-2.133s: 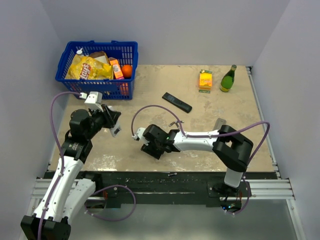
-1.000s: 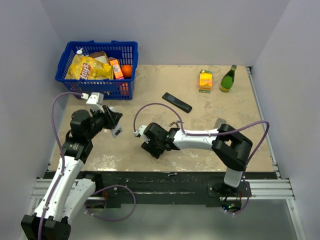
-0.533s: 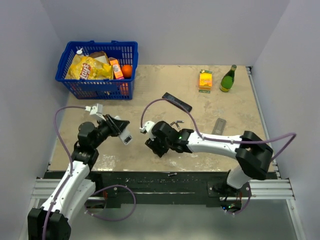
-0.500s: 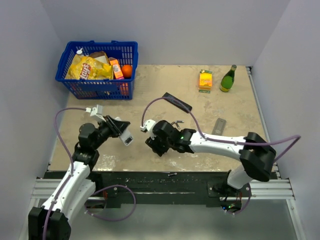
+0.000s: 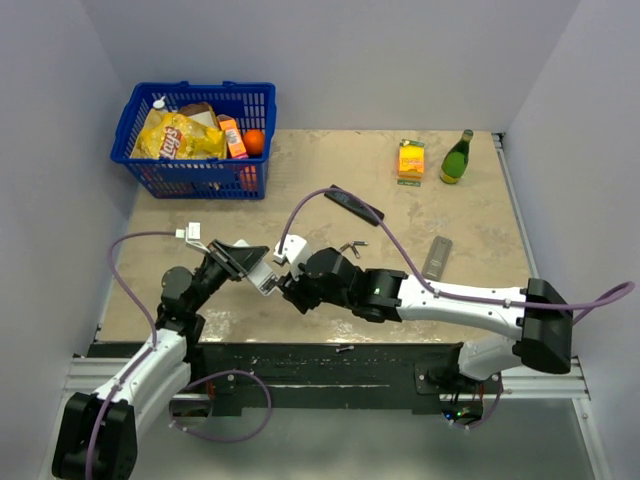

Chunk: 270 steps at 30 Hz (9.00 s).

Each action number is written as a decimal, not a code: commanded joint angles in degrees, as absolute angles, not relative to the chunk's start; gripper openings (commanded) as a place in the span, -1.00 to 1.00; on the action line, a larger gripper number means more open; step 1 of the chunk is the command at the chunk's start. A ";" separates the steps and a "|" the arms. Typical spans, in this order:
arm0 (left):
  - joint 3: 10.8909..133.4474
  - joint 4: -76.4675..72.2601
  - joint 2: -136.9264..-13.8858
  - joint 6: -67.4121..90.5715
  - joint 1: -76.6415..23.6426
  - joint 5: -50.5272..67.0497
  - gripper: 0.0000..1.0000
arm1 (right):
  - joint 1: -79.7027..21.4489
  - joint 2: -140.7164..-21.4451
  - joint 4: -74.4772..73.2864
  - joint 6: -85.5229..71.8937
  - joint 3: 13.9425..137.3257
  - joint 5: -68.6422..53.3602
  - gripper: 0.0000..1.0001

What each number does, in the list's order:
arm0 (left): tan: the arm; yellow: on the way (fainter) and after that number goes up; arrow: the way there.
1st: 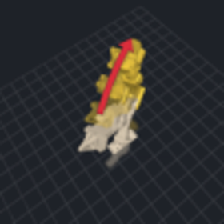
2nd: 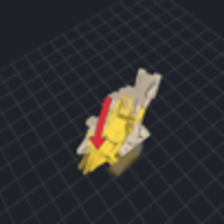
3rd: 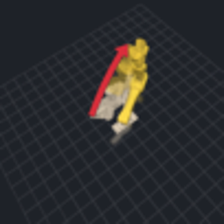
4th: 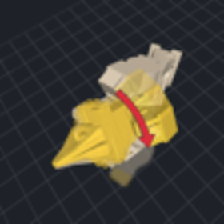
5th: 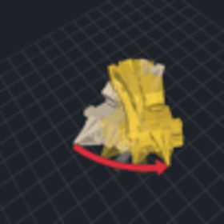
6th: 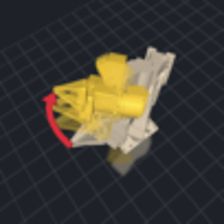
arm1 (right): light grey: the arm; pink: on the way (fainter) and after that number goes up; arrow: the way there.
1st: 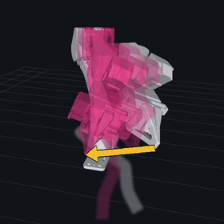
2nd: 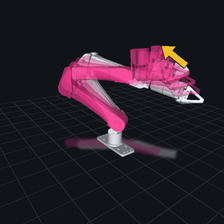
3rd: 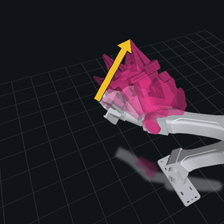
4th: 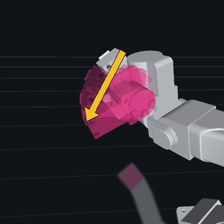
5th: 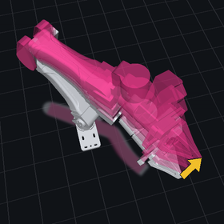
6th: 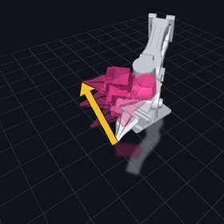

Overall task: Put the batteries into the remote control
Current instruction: Load the battery cover into the remote control.

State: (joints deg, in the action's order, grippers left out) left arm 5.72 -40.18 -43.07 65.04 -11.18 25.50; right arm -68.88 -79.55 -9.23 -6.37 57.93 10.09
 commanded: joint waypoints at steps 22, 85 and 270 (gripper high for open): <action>6.85 -41.66 -38.50 64.34 -16.17 17.67 -1.00 | -74.36 -87.80 -12.65 -6.59 70.31 21.79 -0.35; 4.75 -45.97 -37.35 69.87 -20.39 14.41 -1.00 | -74.44 -93.60 -23.73 -11.16 78.75 20.65 -0.27; 1.76 -57.39 -43.07 76.46 -23.82 11.08 -1.00 | -69.43 -77.61 -4.84 -67.76 56.34 18.46 -0.35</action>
State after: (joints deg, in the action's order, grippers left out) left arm 2.11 -54.26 -44.10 76.82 -22.70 12.34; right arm -68.82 -76.66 -5.65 -65.65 54.39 17.30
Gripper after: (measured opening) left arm 0.260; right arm 0.349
